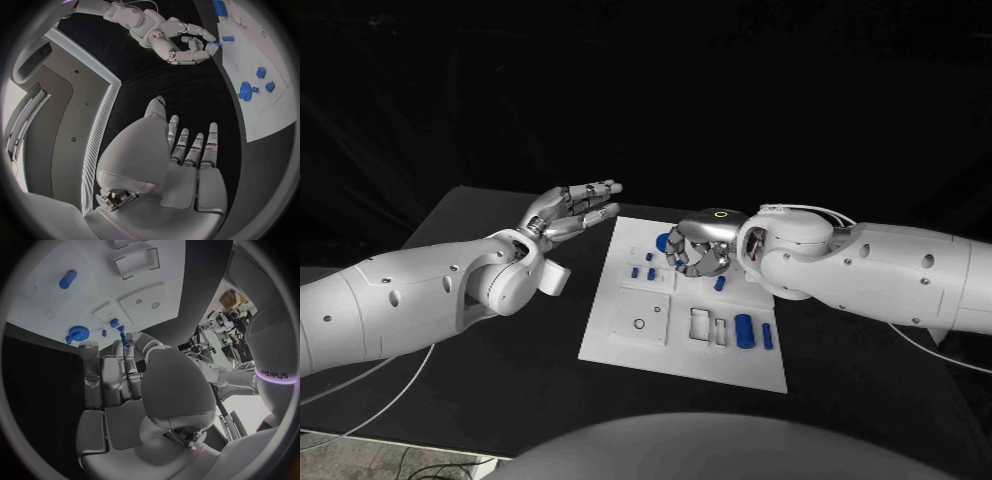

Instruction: Assemble the parts on the task board

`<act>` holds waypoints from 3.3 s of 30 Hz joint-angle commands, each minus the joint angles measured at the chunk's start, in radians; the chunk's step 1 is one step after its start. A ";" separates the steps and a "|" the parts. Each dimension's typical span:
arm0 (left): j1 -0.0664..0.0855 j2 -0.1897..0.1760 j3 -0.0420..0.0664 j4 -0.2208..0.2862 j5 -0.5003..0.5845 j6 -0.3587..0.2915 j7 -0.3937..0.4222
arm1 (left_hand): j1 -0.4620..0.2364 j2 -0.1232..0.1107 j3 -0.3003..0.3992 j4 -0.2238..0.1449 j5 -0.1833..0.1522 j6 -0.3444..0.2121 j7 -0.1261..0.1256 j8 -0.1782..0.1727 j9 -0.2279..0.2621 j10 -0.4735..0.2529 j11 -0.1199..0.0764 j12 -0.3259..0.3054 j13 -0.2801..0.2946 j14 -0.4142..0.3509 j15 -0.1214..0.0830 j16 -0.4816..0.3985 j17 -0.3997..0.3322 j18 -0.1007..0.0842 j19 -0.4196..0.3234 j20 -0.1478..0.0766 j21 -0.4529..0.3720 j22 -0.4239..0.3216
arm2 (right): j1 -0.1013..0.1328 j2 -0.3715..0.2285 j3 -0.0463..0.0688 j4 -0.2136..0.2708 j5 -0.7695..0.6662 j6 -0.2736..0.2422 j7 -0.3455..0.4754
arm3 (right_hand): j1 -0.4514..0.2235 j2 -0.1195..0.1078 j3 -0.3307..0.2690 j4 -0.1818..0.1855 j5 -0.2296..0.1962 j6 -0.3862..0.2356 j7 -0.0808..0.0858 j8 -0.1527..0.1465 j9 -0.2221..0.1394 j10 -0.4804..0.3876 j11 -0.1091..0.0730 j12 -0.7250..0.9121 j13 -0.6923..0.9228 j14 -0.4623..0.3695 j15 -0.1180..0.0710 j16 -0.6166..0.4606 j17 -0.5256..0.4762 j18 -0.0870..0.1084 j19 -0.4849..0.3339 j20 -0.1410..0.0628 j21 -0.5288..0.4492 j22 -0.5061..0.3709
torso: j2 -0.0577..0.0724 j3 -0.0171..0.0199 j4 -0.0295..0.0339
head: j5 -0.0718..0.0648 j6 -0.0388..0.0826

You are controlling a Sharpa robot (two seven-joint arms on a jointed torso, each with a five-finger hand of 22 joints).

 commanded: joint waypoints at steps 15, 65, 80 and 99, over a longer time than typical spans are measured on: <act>0.000 -0.005 0.001 0.008 -0.006 0.020 0.015 | 0.006 -0.002 -0.008 0.000 0.003 -0.003 -0.003 0.000 -0.001 -0.001 0.000 0.000 0.000 -0.015 -0.009 -0.006 -0.002 -0.021 0.004 0.001 0.002 0.000 | -0.093 0.085 0.000 -0.021 -0.197 -0.028 -0.017 | 0.002 -0.007 0.003 -0.008 0.003 0.000 0.005 -0.011 -0.001 0.017 -0.002 -0.005 -0.002 0.007 -0.001 0.005 0.009 0.001 0.006 0.000 0.015 0.080 | -0.001 -0.0005 -0.0017 | 0.037 0.000; -0.024 0.008 0.001 -0.008 -0.041 0.035 -0.003 | 0.012 0.007 -0.005 -0.001 0.006 0.001 0.002 0.001 0.000 -0.004 -0.002 -0.003 0.000 -0.016 -0.008 -0.005 -0.001 -0.022 0.006 0.001 0.003 -0.004 | -0.162 0.096 0.000 -0.065 -0.119 -0.122 0.013 | -0.009 -0.008 0.003 -0.007 -0.009 0.001 0.005 -0.022 -0.001 0.021 -0.001 -0.010 -0.005 0.015 0.000 0.009 0.012 0.000 0.011 0.001 0.023 0.080 | -0.001 -0.0008 -0.0012 | 0.064 0.000; -0.034 0.008 0.001 -0.012 -0.041 0.038 -0.004 | 0.012 0.007 -0.005 -0.001 0.006 0.001 0.002 0.001 0.000 -0.004 -0.002 -0.003 0.000 -0.016 -0.008 -0.005 -0.001 -0.022 0.006 0.001 0.003 -0.004 | -0.167 0.098 0.000 -0.074 -0.092 -0.097 0.008 | -0.008 -0.008 0.004 -0.008 -0.010 0.001 0.006 -0.023 -0.001 0.022 -0.001 -0.010 -0.005 0.014 0.000 0.008 0.011 0.000 0.010 0.001 0.021 0.080 | 0.000 -0.0006 -0.0015 | 0.069 0.000; -0.037 0.011 0.001 -0.014 -0.041 0.041 -0.005 | 0.013 0.010 -0.004 -0.001 0.007 -0.002 0.002 0.001 0.000 -0.005 -0.002 -0.004 0.000 -0.016 -0.008 -0.005 -0.002 -0.022 0.006 0.001 0.002 -0.005 | -0.173 0.102 0.000 -0.085 -0.092 -0.088 0.006 | -0.008 -0.006 0.006 -0.008 -0.013 -0.002 0.008 -0.026 -0.001 0.021 0.001 -0.012 -0.006 0.014 0.001 0.008 0.011 0.000 0.009 0.002 0.021 0.080 | -0.001 -0.0006 -0.0012 | 0.070 0.000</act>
